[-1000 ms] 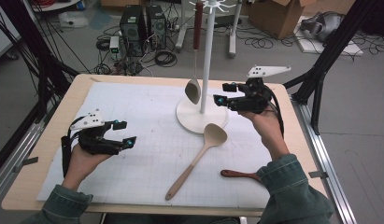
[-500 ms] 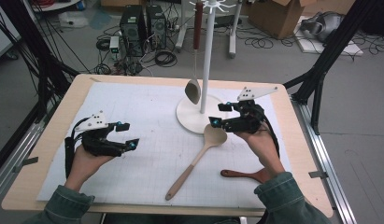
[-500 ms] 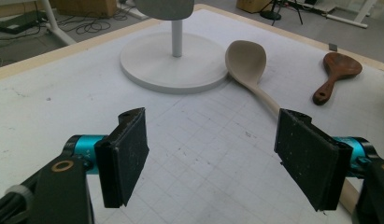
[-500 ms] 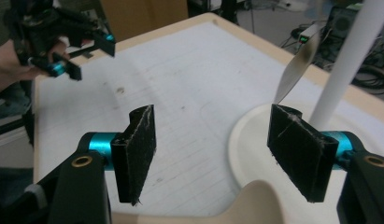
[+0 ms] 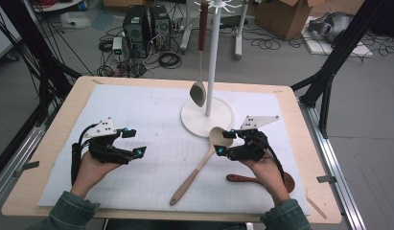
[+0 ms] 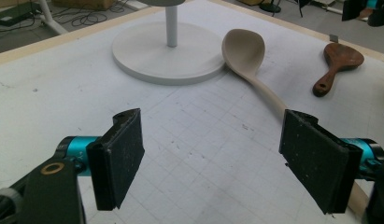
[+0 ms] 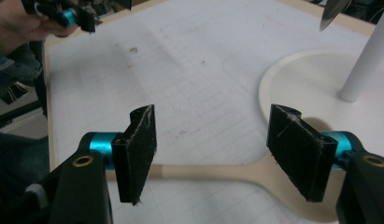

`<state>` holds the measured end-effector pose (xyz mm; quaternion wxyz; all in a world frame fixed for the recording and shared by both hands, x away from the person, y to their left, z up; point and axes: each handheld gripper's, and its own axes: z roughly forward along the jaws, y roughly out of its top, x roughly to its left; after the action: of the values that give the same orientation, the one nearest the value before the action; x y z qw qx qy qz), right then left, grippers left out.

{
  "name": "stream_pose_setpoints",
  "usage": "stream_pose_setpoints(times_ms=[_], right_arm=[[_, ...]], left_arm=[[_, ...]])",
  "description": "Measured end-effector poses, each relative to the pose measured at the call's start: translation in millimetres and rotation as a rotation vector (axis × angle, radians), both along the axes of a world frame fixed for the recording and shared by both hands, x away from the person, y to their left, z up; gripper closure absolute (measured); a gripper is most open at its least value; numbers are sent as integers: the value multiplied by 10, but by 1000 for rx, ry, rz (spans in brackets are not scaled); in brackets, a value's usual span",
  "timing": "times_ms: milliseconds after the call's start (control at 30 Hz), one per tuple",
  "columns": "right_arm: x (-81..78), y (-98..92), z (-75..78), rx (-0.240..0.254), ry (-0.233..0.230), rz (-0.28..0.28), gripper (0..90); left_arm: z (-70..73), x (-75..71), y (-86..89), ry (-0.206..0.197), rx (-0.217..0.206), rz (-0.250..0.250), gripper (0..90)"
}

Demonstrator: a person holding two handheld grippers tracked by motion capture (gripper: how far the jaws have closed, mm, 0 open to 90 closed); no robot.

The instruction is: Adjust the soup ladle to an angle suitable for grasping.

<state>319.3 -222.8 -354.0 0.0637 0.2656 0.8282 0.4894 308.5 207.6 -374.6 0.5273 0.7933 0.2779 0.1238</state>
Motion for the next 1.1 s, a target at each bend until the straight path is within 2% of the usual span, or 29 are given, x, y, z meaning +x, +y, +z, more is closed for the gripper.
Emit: stream_pose_setpoints(times_ms=[300, 433, 533, 667, 1100], right_arm=[[-144, 49, -234, -49, 16, 109, 653], [-189, 114, -357, -68, 41, 165, 794], [-209, 158, -442, -81, 49, 199, 850], [-235, 193, -520, -88, 64, 220, 894], [-286, 451, -804, -134, 108, 322, 897]], left_arm=[[-80, -80, -9, -4, 21, 12, 194], [-114, -98, -2, -2, 29, 17, 192], [-143, -108, 10, -1, 32, 23, 188], [-186, -120, 23, 4, 32, 28, 183], [-210, -130, 55, 5, 23, 28, 181]])
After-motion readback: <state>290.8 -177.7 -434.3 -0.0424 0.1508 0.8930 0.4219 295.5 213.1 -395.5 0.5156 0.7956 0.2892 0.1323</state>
